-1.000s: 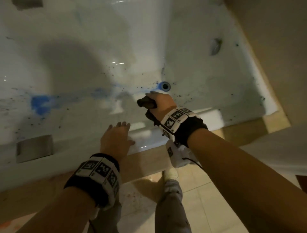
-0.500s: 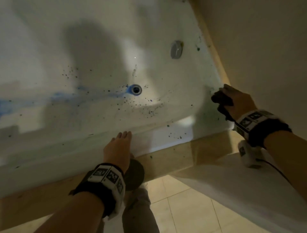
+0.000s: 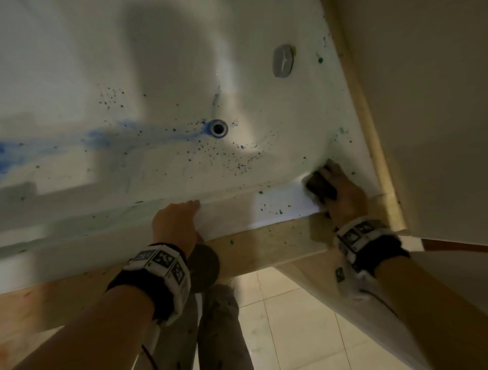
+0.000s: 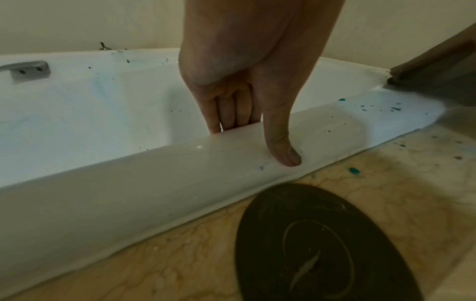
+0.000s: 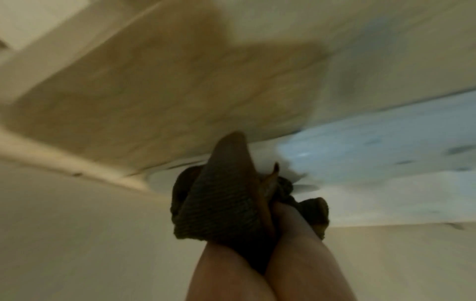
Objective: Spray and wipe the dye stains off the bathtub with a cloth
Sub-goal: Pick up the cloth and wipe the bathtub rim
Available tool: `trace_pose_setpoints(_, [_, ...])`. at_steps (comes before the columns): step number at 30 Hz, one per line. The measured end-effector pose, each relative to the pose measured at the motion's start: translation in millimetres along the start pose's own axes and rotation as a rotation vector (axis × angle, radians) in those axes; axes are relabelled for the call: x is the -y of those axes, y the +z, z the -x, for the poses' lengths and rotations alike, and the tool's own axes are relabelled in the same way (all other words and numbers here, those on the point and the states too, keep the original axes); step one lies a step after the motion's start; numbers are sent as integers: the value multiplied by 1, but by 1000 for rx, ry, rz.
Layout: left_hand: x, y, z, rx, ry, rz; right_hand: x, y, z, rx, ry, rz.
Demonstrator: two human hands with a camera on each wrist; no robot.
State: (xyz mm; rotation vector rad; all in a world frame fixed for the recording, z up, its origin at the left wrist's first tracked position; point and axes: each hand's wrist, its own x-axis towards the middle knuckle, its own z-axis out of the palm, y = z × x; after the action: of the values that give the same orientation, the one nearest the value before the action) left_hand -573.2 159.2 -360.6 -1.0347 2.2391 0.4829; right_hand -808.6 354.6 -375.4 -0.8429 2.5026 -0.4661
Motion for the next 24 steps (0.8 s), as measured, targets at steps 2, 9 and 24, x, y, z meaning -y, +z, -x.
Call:
trace_pose_setpoints(2, [-2,0,0,1,-8,9,30,22,11,52,-72,5])
trace_pose_setpoints(9, [3,2,-7,49,-19,-7,125,81,18,186,-273,-142])
trace_pose_setpoints(24, [3,2,-4,18,12,84,81,56,35,-35,177,13])
